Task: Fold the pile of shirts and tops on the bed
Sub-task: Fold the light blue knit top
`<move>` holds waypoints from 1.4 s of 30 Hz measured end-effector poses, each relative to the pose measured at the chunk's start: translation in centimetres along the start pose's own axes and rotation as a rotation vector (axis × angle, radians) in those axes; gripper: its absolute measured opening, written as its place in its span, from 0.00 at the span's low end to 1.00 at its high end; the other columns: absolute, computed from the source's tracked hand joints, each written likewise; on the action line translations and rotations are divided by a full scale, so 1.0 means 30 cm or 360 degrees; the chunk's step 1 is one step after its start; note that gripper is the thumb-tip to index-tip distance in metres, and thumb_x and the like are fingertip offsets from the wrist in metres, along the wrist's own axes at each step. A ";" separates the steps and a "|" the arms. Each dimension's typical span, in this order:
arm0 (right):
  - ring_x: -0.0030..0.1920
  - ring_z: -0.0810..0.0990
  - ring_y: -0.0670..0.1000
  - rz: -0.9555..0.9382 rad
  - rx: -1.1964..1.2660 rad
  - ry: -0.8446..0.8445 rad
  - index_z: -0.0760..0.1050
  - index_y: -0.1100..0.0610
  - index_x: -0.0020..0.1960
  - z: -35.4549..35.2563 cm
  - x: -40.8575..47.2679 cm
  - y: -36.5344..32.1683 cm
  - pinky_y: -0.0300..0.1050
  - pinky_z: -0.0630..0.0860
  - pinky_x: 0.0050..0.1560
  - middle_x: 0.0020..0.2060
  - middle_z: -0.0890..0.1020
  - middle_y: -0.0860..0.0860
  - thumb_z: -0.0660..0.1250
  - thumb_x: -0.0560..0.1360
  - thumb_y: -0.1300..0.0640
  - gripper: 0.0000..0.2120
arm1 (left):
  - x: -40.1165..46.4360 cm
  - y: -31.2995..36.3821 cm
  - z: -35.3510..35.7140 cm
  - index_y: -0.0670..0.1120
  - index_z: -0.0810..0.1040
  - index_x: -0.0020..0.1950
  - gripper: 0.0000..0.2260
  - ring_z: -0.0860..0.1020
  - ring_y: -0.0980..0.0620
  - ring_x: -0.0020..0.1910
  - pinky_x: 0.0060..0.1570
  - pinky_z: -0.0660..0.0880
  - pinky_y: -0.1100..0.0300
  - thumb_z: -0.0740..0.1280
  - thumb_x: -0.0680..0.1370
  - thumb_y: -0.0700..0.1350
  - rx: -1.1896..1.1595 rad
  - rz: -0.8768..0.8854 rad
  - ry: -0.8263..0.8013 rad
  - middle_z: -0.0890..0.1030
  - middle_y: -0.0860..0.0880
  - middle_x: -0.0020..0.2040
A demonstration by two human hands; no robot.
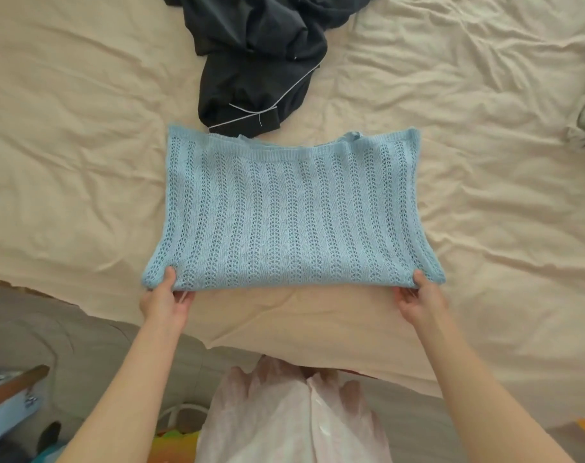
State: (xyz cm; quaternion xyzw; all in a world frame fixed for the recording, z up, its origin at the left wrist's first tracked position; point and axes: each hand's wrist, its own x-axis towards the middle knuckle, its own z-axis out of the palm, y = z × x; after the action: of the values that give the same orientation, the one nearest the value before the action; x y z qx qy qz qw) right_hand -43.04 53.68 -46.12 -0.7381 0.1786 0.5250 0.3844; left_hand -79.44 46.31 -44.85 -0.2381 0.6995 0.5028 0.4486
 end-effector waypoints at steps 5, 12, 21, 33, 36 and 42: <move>0.60 0.75 0.58 -0.0682 -0.0685 0.0507 0.68 0.64 0.66 -0.003 -0.034 0.021 0.51 0.71 0.60 0.62 0.74 0.59 0.65 0.75 0.65 0.21 | -0.031 0.003 0.017 0.48 0.74 0.55 0.07 0.77 0.47 0.54 0.59 0.74 0.48 0.63 0.79 0.38 0.0027 0.0107 -0.0010 0.79 0.49 0.49; 0.69 0.68 0.59 -0.2540 -0.2463 -0.0629 0.72 0.57 0.66 -0.005 -0.110 0.257 0.60 0.63 0.68 0.67 0.72 0.59 0.56 0.76 0.52 0.21 | -0.201 -0.034 0.127 0.46 0.73 0.60 0.12 0.79 0.49 0.57 0.57 0.76 0.49 0.65 0.77 0.37 0.0173 0.0665 -0.0016 0.79 0.48 0.56; 0.61 0.76 0.51 -0.0573 -0.0918 -0.1022 0.74 0.57 0.61 0.026 -0.204 0.113 0.44 0.69 0.62 0.61 0.78 0.55 0.52 0.83 0.51 0.16 | -0.522 -0.228 0.431 0.41 0.72 0.54 0.10 0.76 0.60 0.40 0.43 0.71 0.69 0.68 0.75 0.38 0.1049 0.1808 -0.0646 0.78 0.51 0.45; 0.46 0.82 0.50 -0.0349 -0.0686 -0.0692 0.76 0.53 0.49 -0.082 0.001 -0.142 0.44 0.81 0.41 0.47 0.82 0.51 0.63 0.79 0.53 0.05 | -0.341 -0.511 0.362 0.47 0.72 0.63 0.32 0.71 0.37 0.65 0.58 0.67 0.34 0.76 0.60 0.38 0.2847 0.2381 -0.0805 0.75 0.42 0.65; 0.50 0.80 0.52 -0.0553 -0.1016 -0.0474 0.75 0.54 0.50 -0.032 0.035 -0.135 0.56 0.79 0.53 0.50 0.81 0.53 0.70 0.73 0.52 0.09 | -0.273 -0.447 0.328 0.46 0.74 0.63 0.32 0.71 0.33 0.64 0.56 0.69 0.34 0.77 0.61 0.37 0.2850 0.2262 -0.0709 0.73 0.38 0.66; 0.54 0.74 0.62 -0.2371 -0.2236 -0.0157 0.75 0.59 0.59 0.090 0.029 -0.175 0.56 0.73 0.51 0.53 0.76 0.59 0.70 0.70 0.60 0.18 | -0.263 -0.444 0.353 0.42 0.80 0.45 0.09 0.75 0.36 0.58 0.46 0.78 0.45 0.63 0.68 0.35 0.2600 0.2357 -0.0920 0.77 0.37 0.58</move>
State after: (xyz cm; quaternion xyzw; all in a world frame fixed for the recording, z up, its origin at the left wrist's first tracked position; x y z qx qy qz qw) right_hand -40.91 59.20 -45.35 -0.6977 -0.6889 0.1688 0.1006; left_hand -61.07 50.01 -45.50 0.7213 0.6569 0.0743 0.2068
